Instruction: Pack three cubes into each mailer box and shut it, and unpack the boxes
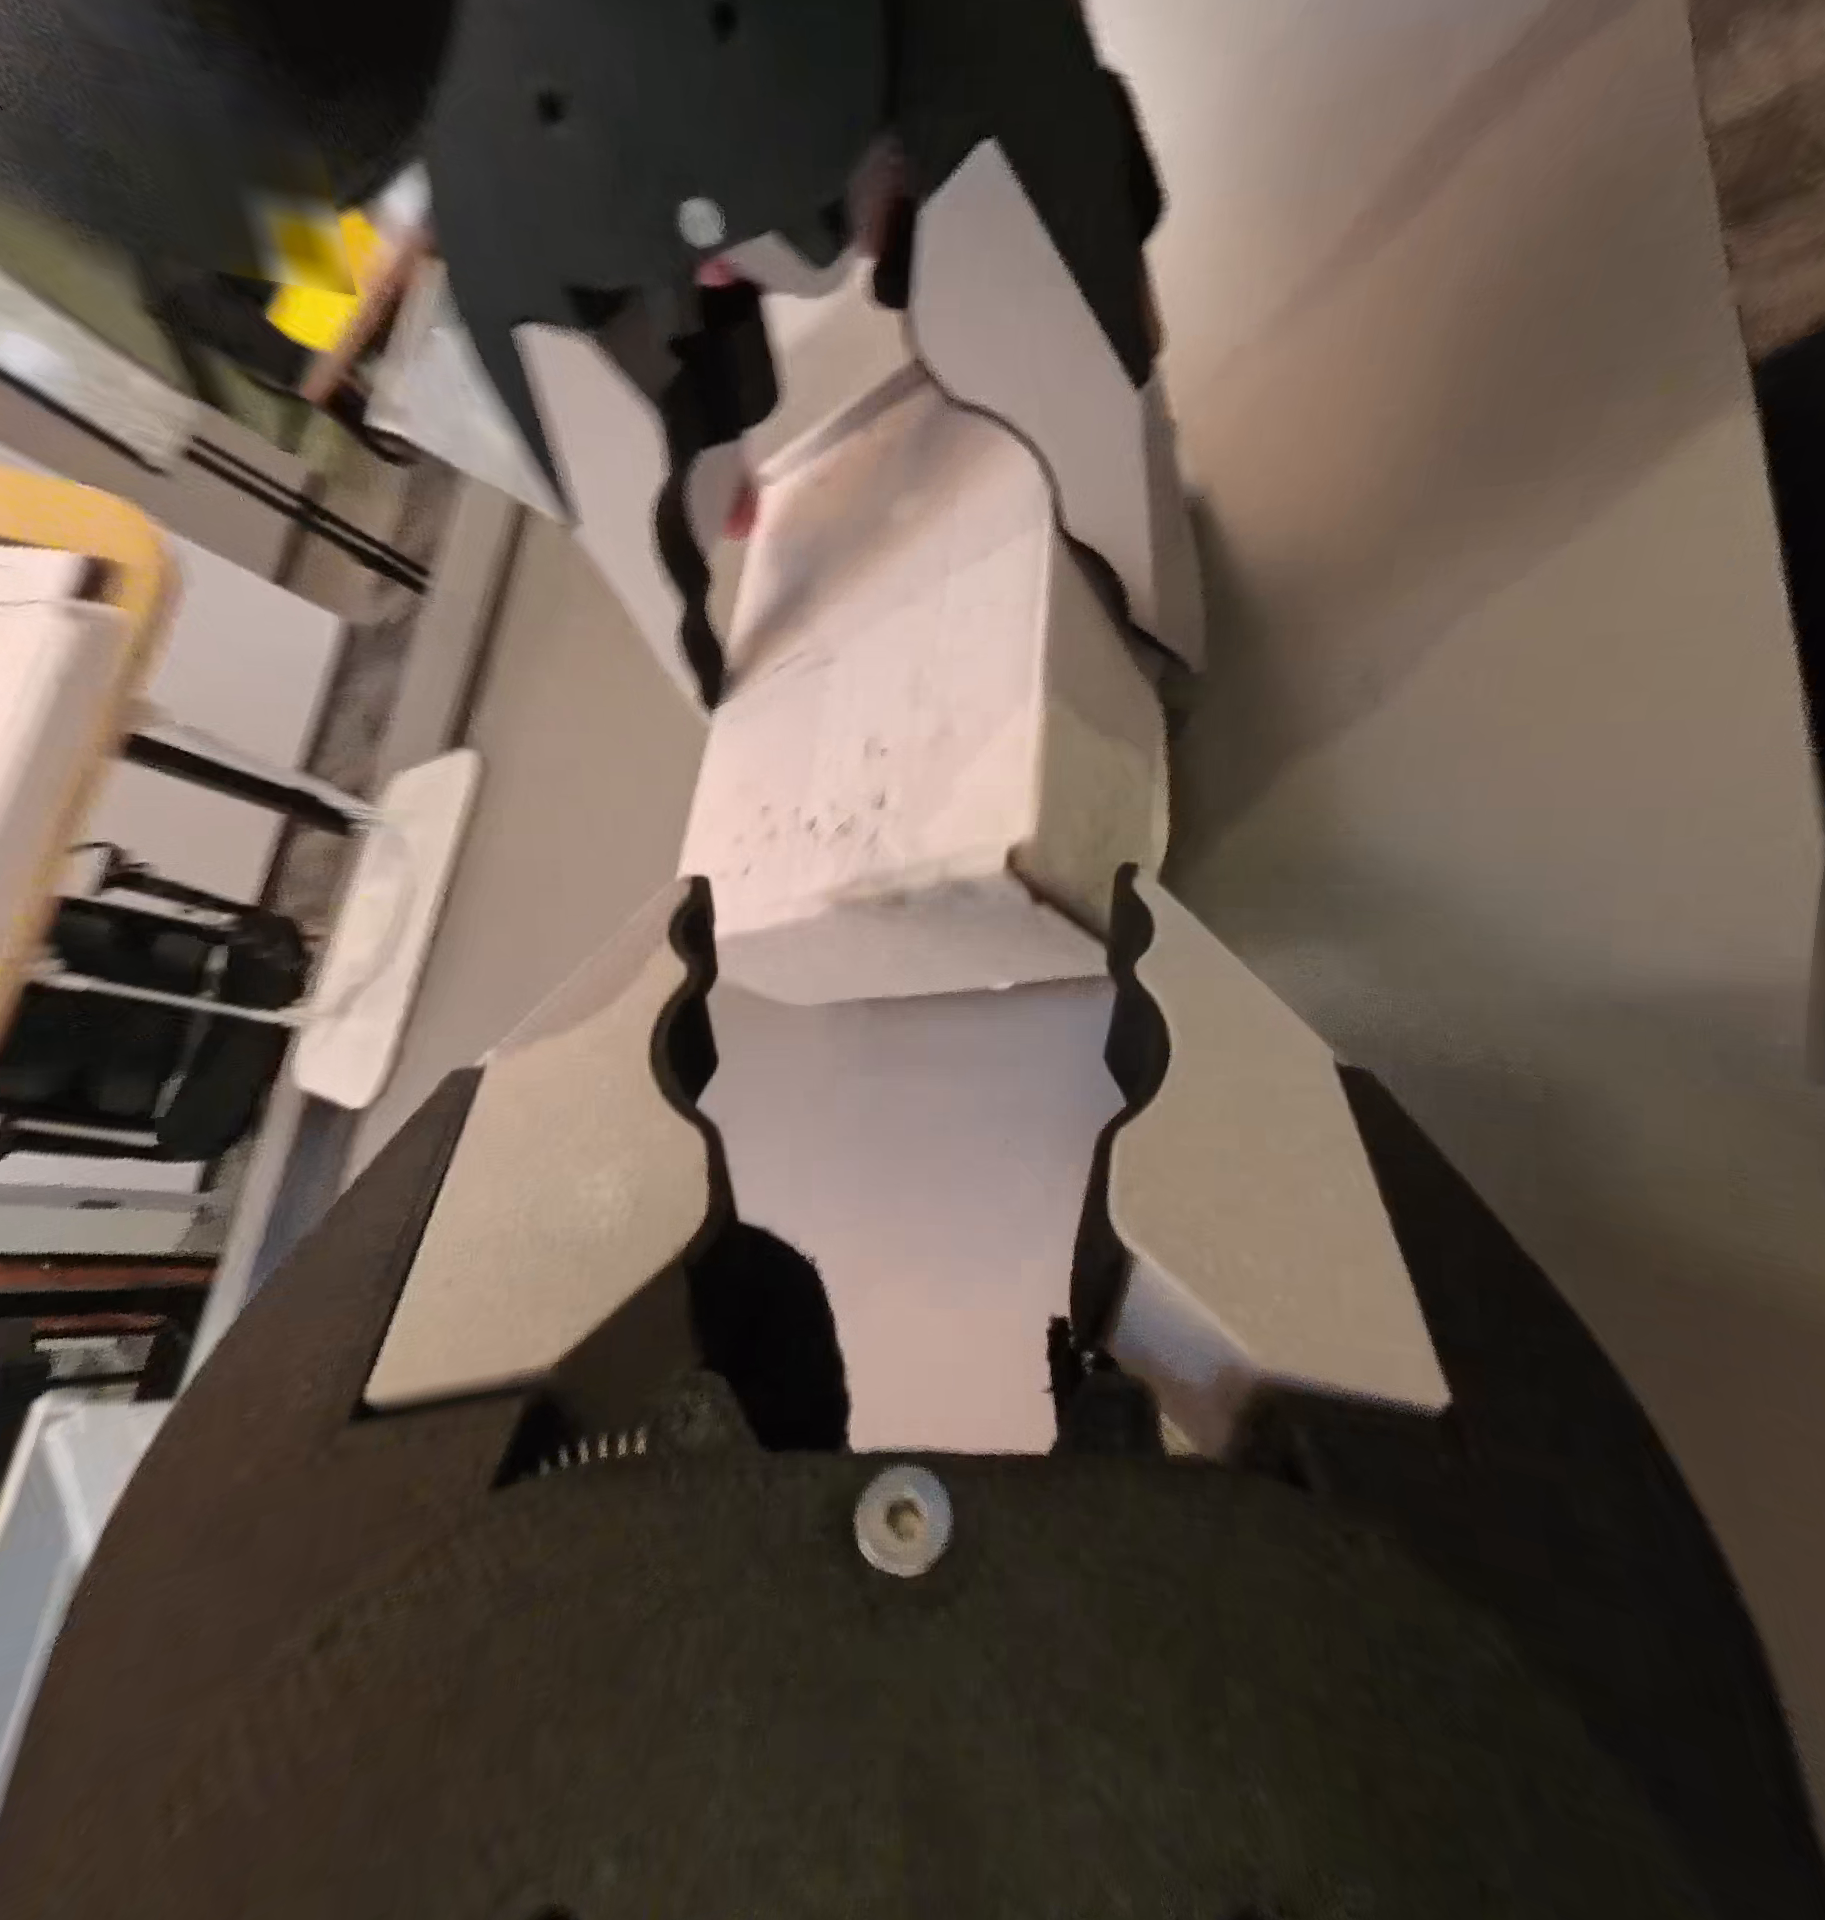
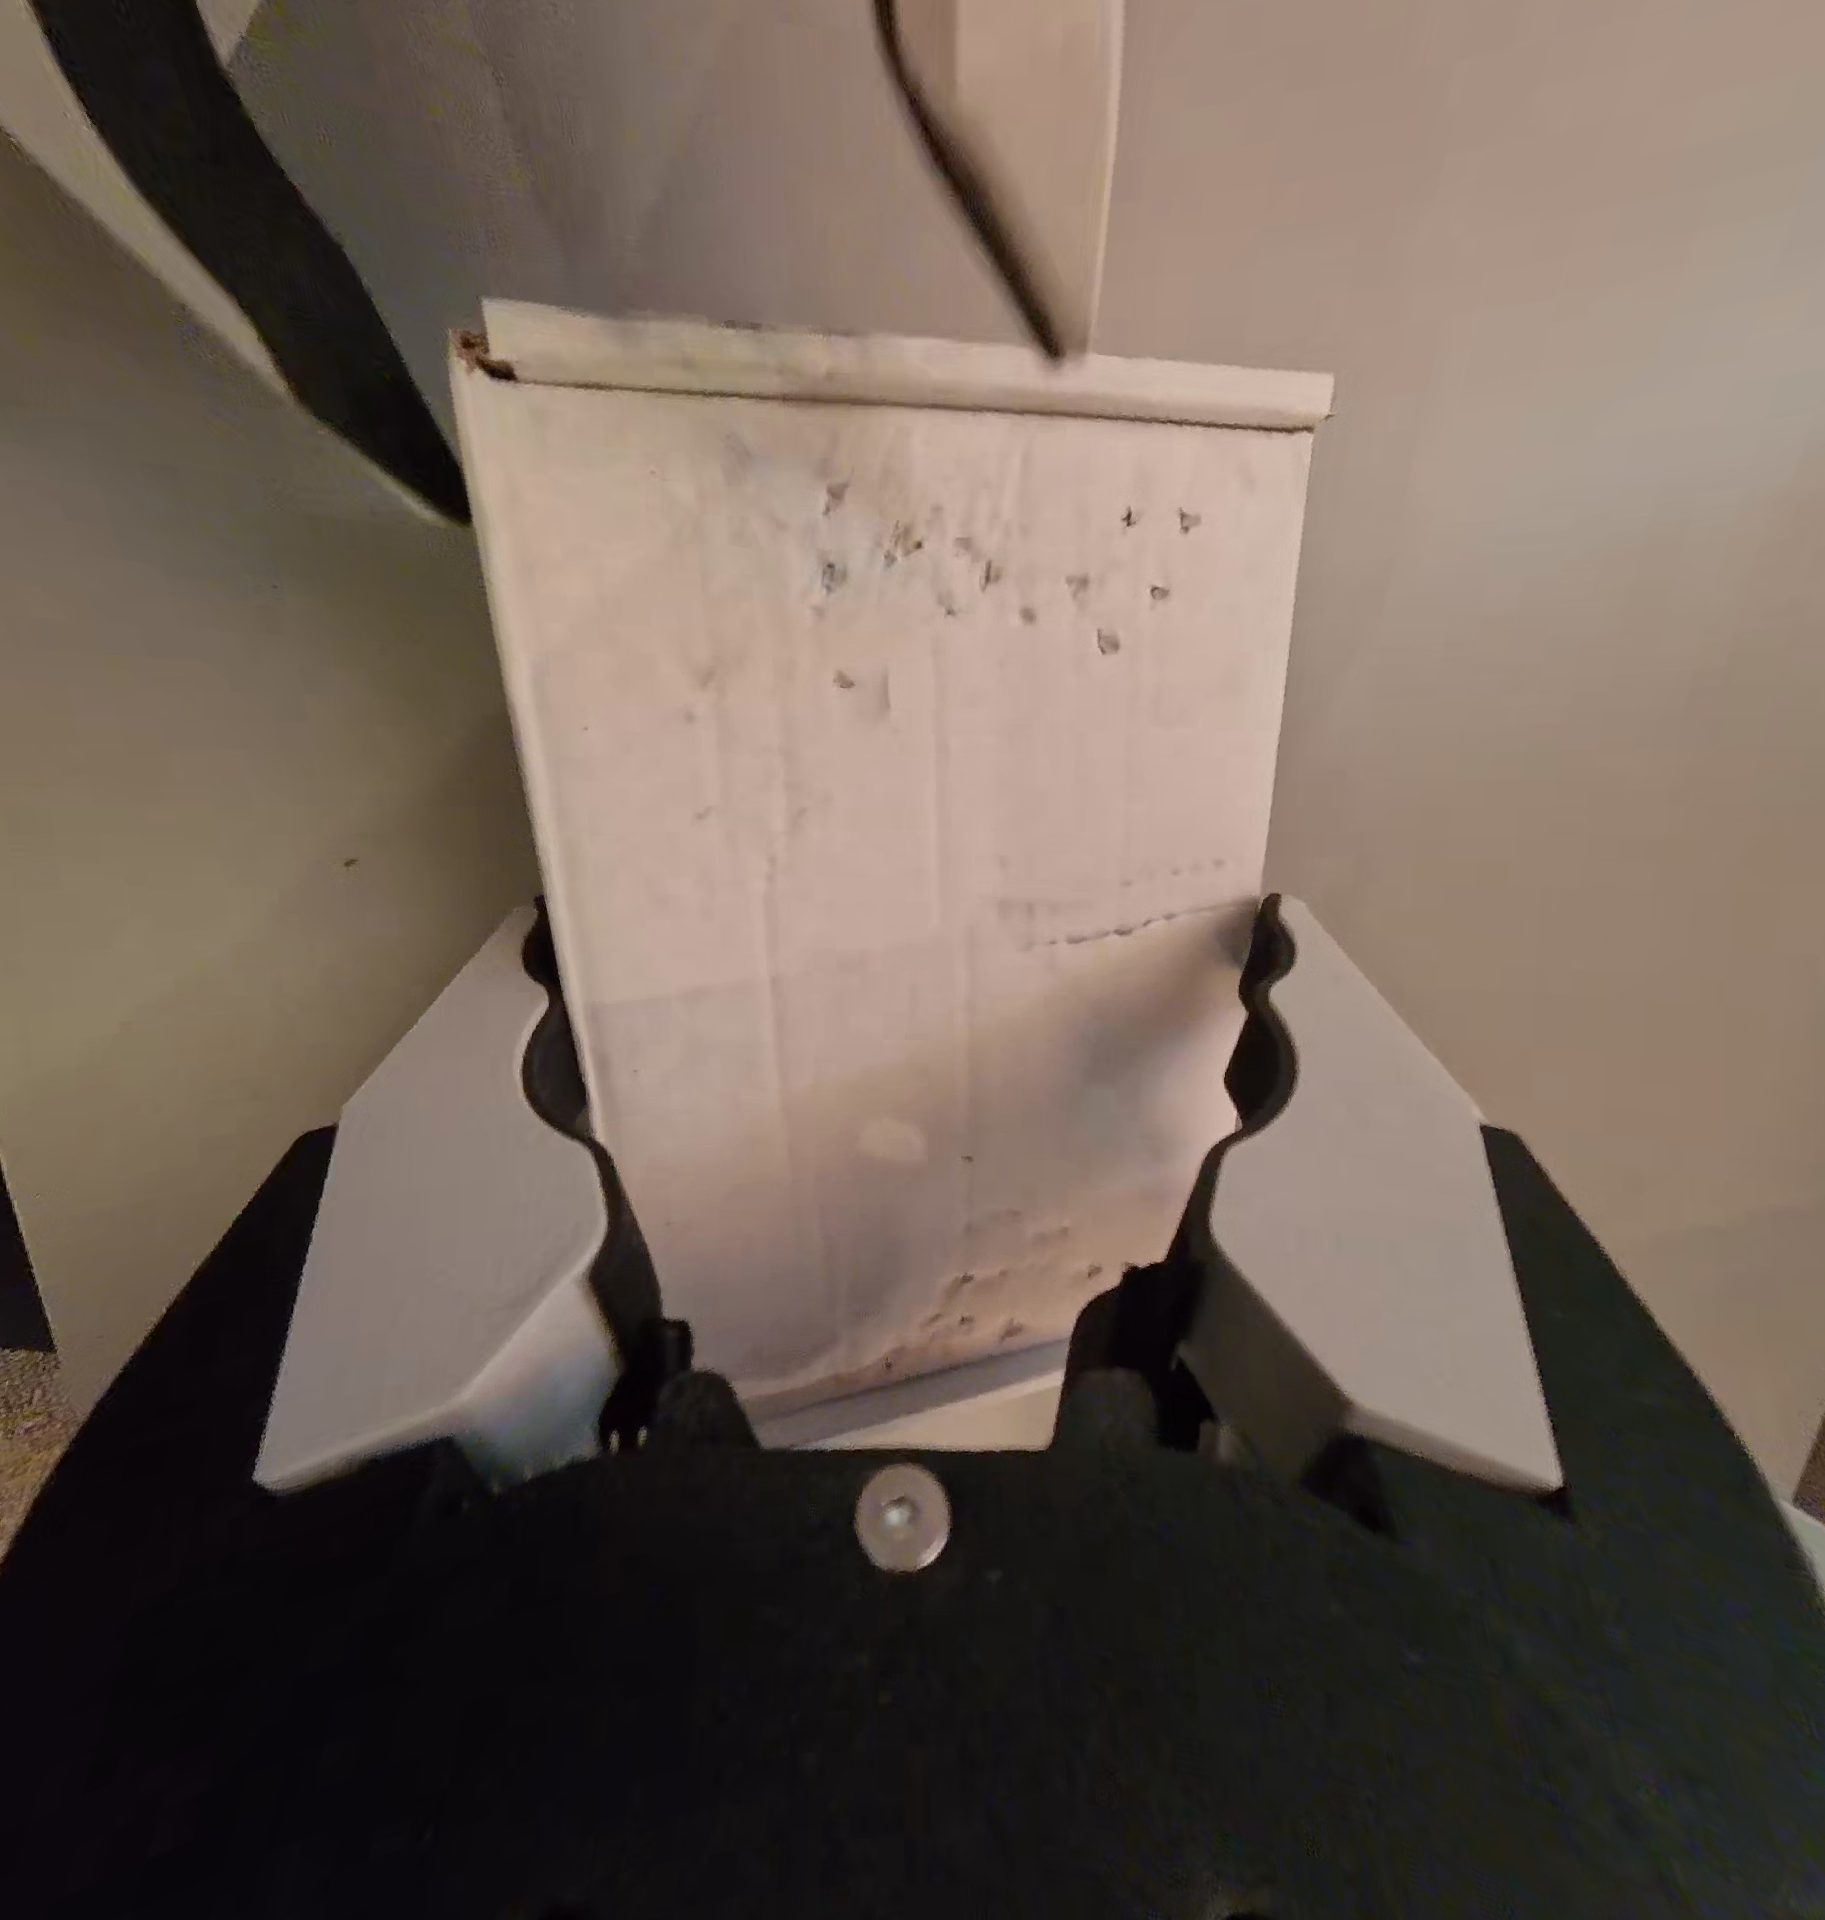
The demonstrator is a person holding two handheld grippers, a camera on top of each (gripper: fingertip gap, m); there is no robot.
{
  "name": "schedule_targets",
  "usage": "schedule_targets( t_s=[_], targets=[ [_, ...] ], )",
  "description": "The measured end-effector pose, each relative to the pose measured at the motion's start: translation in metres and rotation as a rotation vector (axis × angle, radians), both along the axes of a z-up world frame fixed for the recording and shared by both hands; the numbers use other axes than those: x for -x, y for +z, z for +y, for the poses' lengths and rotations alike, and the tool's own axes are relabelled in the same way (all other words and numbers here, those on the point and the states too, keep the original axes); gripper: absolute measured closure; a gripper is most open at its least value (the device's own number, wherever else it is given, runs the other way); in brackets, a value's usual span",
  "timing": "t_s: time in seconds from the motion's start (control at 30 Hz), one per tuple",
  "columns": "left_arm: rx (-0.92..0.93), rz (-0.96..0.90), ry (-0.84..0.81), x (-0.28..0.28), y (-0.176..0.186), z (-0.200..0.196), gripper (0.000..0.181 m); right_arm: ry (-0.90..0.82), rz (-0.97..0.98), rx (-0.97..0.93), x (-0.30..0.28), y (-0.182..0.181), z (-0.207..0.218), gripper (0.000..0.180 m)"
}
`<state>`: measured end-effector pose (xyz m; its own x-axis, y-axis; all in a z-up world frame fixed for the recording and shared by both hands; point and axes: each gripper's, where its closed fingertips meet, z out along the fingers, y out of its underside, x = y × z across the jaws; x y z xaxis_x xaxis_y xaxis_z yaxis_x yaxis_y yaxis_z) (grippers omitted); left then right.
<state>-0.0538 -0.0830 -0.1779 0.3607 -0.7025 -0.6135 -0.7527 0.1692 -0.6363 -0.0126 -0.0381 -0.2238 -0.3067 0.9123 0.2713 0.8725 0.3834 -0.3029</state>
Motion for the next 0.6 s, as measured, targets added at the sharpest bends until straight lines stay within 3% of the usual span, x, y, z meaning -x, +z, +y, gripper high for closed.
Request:
schedule_targets(
  t_s=[0.13,0.23,0.33,0.43,0.6],
  targets=[
    [-0.089,-0.16,0.072,0.023,0.037,0.013,0.12,-0.062,0.093,-0.051,-0.029,0.054,0.039,0.054],
    [-0.069,-0.219,0.12,0.037,0.031,0.027,0.13,-0.149,0.15,-0.14,-0.07,0.111,0.096,0.053],
    [-0.059,-0.255,0.143,0.038,0.014,0.045,0.132,-0.234,0.081,-0.271,-0.13,0.151,0.167,0.053],
    [-0.028,-0.262,0.123,0.025,0.002,0.057,0.135,-0.305,-0.032,-0.324,-0.184,0.164,0.229,0.054],
    [-0.034,-0.242,0.108,0.012,-0.008,0.074,0.152,-0.357,-0.227,-0.344,-0.248,0.143,0.306,0.054]
  ],
)
